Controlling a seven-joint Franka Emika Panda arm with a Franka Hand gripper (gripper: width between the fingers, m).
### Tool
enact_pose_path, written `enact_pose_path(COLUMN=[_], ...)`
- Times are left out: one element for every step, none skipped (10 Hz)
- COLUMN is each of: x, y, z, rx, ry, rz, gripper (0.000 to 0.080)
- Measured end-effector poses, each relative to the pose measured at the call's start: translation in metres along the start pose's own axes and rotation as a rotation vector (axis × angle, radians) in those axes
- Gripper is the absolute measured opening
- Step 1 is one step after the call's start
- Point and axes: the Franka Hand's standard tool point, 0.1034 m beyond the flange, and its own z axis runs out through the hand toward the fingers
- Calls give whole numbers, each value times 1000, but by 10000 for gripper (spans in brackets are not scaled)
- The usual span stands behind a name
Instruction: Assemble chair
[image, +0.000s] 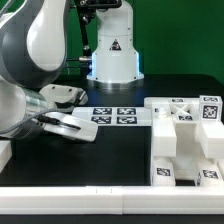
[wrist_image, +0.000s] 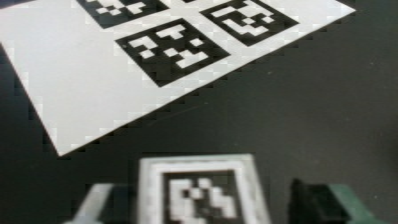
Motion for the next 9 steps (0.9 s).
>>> enact_pose_path(x=[0, 0, -1, -14, -22, -34, -50, -68, -64], y=[0, -1, -5, -14, -24, -39, -53, -65, -67], z=[0, -1, -5, -14, -28, -46, -62, -74, -77], rx=[0, -1, -3, -5, -9, -11, -11, -15, -7], ry=[-1, 7, 23, 11, 33, 97, 177, 225, 328], rz=[0, -1, -7, -25, -46, -76, -106, -137, -158], gripper=[343, 278, 278, 278, 278, 278, 278, 278, 278])
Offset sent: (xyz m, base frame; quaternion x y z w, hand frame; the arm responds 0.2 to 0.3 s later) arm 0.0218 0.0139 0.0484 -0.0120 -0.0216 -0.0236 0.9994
